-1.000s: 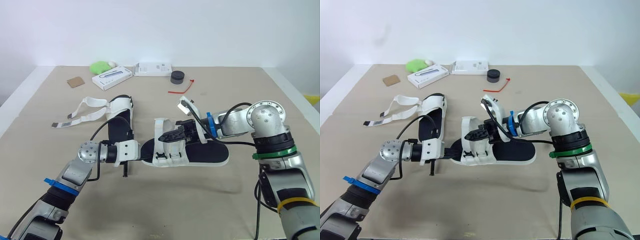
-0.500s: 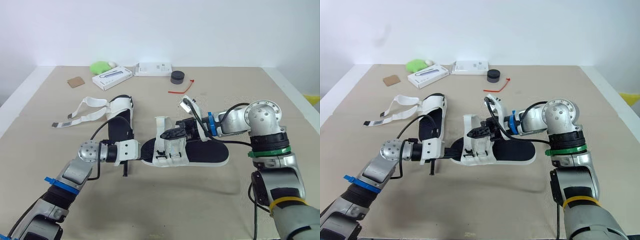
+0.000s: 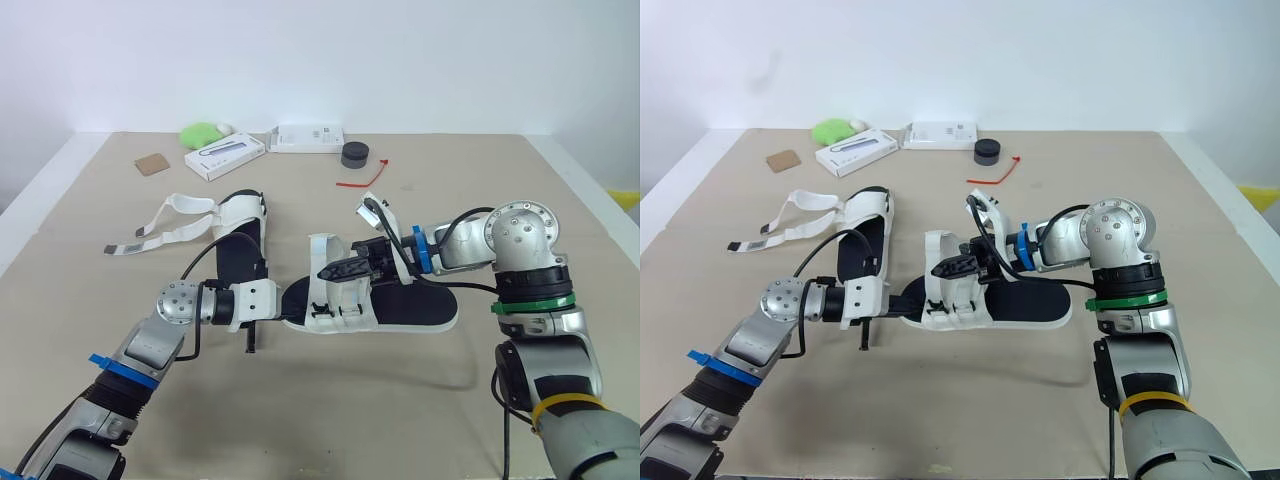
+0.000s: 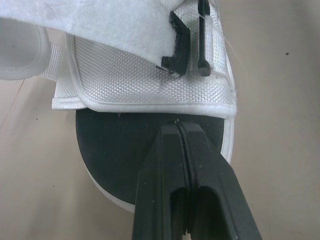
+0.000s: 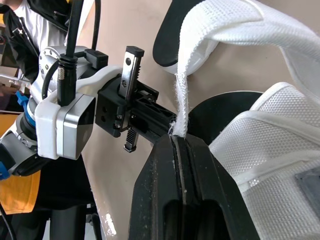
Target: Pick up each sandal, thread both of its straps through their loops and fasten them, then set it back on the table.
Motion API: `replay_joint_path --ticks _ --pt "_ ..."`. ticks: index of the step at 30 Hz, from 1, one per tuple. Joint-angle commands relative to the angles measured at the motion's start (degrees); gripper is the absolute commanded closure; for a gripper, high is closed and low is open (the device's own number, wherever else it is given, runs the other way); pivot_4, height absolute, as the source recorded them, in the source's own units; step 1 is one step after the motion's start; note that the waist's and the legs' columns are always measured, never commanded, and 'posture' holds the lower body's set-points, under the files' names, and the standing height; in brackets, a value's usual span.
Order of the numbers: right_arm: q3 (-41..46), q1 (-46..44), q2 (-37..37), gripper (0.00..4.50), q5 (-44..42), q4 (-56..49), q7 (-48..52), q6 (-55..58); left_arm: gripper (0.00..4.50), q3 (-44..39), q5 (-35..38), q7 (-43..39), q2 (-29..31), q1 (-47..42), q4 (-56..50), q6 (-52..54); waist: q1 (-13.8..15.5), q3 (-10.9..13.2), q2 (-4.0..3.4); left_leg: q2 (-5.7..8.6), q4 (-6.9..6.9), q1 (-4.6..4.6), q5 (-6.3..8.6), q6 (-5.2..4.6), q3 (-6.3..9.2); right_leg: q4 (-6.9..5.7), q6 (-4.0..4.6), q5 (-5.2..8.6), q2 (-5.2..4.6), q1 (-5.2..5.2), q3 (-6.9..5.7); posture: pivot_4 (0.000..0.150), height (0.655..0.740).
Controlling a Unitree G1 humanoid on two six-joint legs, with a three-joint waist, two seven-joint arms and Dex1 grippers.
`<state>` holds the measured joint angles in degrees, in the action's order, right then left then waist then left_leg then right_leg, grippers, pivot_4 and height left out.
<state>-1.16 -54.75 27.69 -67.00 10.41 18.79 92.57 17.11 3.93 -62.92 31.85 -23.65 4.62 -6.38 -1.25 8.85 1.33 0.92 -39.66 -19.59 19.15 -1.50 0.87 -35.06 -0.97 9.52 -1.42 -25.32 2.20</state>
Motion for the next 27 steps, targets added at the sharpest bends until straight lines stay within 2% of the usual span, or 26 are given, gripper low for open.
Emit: replay_joint_path --ticks 1,17,27 --pt "1.2 -1.62 0.03 4.4 -0.91 -0.66 0.88 -0.07 4.5 1.71 -2.95 0.58 0.53 1.48 2.52 1.35 0.0 0.0 0.0 0.0 0.0 0.0 0.0 0.0 0.0 0.0 0.0 0.0 0.0 0.0 0.0 0.15 0.74" --pt "-0.16 -3.21 1.86 4.4 -10.73 3.42 -3.23 -0.07 4.5 2.23 -3.29 0.62 0.69 1.42 3.08 0.8 0.01 0.0 0.0 0.01 0.0 0.0 -0.01 0.0 0.0 0.0 -0.01 0.0 0.01 0.02 0.0 0.15 0.74" --pt "-0.1 -2.39 2.14 4.4 -6.32 4.26 -3.45 -0.07 4.5 2.62 -3.31 1.13 0.79 2.12 2.49 0.71 0.02 0.0 -0.01 0.04 -0.01 -0.01 -0.01 0.0 -0.01 0.02 -0.05 -0.02 0.04 0.02 0.01 0.15 0.74"
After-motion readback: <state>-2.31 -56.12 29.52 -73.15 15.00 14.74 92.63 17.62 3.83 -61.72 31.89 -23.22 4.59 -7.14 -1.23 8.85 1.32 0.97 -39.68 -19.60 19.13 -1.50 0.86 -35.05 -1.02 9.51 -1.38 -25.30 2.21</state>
